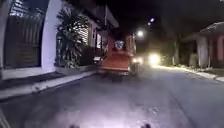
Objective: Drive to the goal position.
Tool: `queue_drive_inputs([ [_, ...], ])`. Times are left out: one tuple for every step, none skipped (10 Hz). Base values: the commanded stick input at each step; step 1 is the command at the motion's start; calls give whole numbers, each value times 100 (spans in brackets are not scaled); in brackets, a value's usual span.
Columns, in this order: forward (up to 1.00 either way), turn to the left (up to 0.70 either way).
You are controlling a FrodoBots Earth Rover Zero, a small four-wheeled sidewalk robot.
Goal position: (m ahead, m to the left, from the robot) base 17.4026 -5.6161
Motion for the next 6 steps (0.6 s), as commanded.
queue_drive_inputs([
  [70,0],
  [70,0],
  [70,0],
  [70,0],
  [70,0],
  [70,-14],
])
